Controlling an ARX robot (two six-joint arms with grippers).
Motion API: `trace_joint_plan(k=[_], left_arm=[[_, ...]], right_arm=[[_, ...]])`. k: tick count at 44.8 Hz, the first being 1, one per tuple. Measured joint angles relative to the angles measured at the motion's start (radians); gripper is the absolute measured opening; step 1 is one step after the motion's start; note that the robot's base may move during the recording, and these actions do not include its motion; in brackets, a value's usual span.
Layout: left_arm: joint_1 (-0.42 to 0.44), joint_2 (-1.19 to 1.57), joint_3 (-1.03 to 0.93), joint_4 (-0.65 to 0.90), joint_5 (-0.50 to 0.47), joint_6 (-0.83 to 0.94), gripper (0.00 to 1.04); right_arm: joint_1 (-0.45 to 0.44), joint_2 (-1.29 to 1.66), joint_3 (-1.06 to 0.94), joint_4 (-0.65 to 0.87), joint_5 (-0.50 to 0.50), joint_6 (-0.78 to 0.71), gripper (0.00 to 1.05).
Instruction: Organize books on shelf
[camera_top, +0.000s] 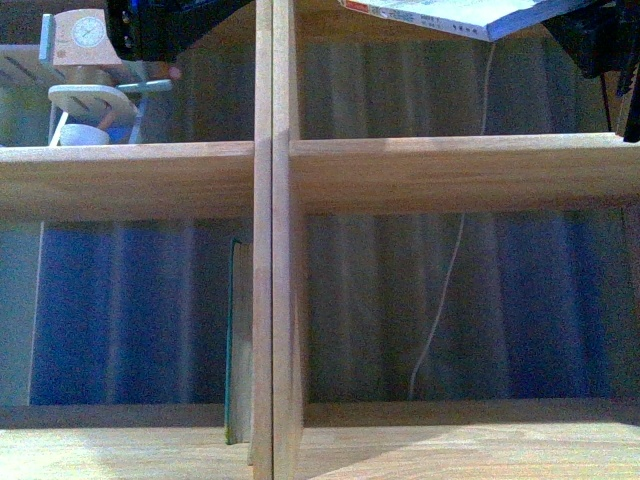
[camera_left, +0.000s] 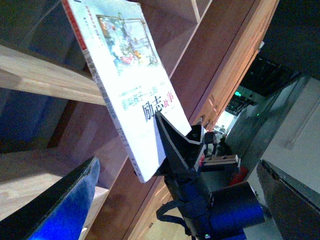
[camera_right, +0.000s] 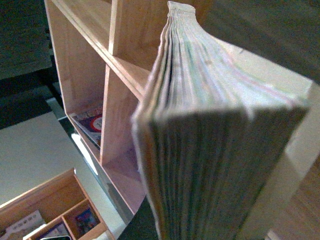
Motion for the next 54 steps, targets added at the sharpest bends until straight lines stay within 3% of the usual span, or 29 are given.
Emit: trace_joint_plan(k=[13,31,34,38,54], left_arm=[[-0.002,0.003,0.000,0.045,-0.005,-0.028,0.97],[-0.080,0.063,0.016,0.062,-0.054,-0.040,0.97],[-0.086,0.068,0.023,0.061,-0.067,-0.035,0.90],[-0.096,0.077,0.043,0.053,-0.084,-0.027,0.71],[-0.109,0.092,0.069,0.069,-0.114,-0.019,0.17]], right_arm=[[0.063,-0.049,-0.043,0.007,-0.024,0.051,0.07],[0.158,-0.066,-0.082,0.034,-0.035,0.078,0.07],[0.166,-0.068,-0.084,0.035,-0.039,0.078,0.07],[0.177,-0.071,-0.091,0.035,-0.046,0.079,0.07],[0.227,-0.086,-0.113,0.064,-0.056,0.102,0.07]])
